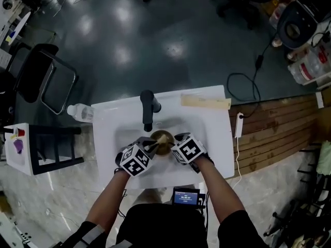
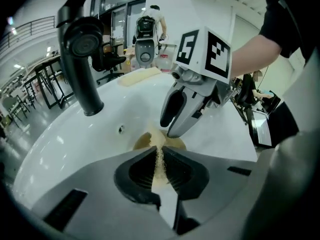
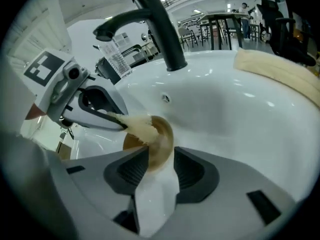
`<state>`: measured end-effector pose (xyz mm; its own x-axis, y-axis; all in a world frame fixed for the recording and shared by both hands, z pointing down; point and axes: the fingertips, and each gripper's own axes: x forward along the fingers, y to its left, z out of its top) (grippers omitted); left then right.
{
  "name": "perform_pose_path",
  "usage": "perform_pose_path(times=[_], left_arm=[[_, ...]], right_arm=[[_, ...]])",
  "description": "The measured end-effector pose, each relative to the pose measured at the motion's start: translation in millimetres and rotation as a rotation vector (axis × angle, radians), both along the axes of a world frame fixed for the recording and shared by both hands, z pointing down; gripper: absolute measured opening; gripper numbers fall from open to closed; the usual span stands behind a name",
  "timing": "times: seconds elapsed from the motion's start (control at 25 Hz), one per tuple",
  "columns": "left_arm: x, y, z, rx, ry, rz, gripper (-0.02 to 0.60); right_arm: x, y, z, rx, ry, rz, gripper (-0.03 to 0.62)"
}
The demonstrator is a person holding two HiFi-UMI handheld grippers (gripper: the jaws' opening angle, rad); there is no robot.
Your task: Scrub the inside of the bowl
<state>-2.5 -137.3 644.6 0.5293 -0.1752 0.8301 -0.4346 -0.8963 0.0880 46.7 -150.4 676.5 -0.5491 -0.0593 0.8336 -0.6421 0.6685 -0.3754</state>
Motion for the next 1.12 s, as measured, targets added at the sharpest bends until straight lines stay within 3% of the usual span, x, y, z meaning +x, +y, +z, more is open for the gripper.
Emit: perform_pose_path(times=[0.28,0.48,0.56,0.84,1.12], left_arm=[[7,0,22,-0.01,-0.083,0.066,0.026],[10,-5,32,0.013,-0.12,0.072,0.025],[10,-9,36,0.052,-0.155,0.091,0.026],[3,-8,39,0.189,-0.306,0.294,0.025],[7,24,44,0.137,-0.32,0.474,0.023]], right_arm=[[-2,-7,26,-0.062,0.015,0.003,0.137],[-5,-12,29,-0.091,-0.016,0.05,0.047],[-5,-14,30,-0.098,-0.015,0.062,0.043],[-4,-19,31,-0.096,0.008,0.108,0.027],[-6,-23,31,-0.1,0.023,0.147,0.023]])
